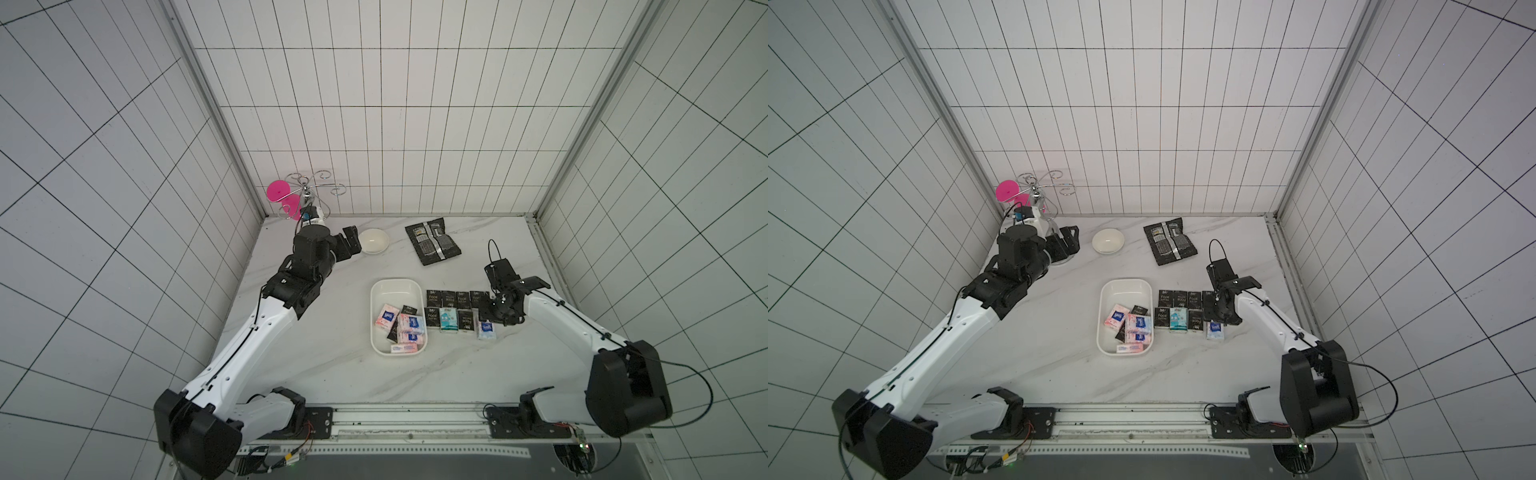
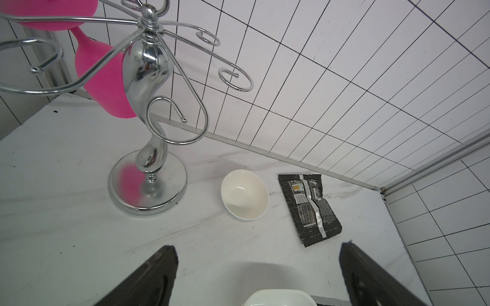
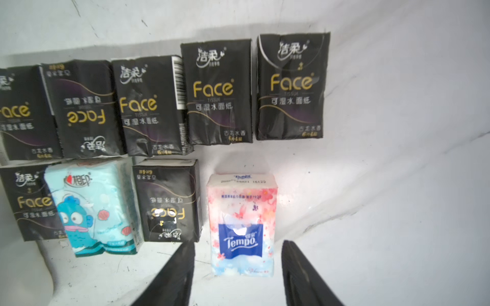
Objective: Take the pocket tissues out of the storage box
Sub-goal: Move the pocket tissues to the center of the board.
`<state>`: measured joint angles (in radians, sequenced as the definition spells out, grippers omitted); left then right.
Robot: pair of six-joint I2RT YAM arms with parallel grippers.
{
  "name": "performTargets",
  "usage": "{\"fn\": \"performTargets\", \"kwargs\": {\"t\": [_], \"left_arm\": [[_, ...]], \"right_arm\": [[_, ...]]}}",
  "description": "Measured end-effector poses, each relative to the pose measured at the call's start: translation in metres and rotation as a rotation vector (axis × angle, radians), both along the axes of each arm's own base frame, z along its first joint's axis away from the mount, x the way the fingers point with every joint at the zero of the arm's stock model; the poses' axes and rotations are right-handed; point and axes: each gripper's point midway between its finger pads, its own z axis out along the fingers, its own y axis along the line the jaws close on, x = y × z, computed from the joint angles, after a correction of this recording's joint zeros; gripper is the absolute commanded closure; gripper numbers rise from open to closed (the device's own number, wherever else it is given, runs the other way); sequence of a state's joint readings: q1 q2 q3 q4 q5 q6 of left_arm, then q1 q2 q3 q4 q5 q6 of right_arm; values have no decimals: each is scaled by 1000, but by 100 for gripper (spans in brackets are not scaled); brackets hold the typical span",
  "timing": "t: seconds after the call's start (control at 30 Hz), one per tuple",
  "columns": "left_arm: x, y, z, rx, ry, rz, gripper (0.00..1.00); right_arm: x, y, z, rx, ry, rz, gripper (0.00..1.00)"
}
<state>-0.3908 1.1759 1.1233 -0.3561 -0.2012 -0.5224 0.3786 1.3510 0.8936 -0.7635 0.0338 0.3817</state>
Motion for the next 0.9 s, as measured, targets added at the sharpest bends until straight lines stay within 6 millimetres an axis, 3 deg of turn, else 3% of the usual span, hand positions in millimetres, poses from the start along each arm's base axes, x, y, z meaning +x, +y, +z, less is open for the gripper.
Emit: {"fn": "performTargets", "kwargs": {"t": [0.27, 0.5, 0.73, 0.9], "left_arm": [[0, 1, 0, 0, -1, 3, 1], [0, 1, 1, 1, -3, 7, 1], [0, 1, 1, 1, -3, 7, 1], [0, 1, 1, 1, -3, 7, 2]], "right_arm": [[-13, -11, -19, -15, 45, -54, 55], [-9, -12, -21, -7, 32, -63, 59], [-14, -16, -40, -10, 76, -80, 64], [-12, -14, -41, 5, 71, -80, 67]]}}
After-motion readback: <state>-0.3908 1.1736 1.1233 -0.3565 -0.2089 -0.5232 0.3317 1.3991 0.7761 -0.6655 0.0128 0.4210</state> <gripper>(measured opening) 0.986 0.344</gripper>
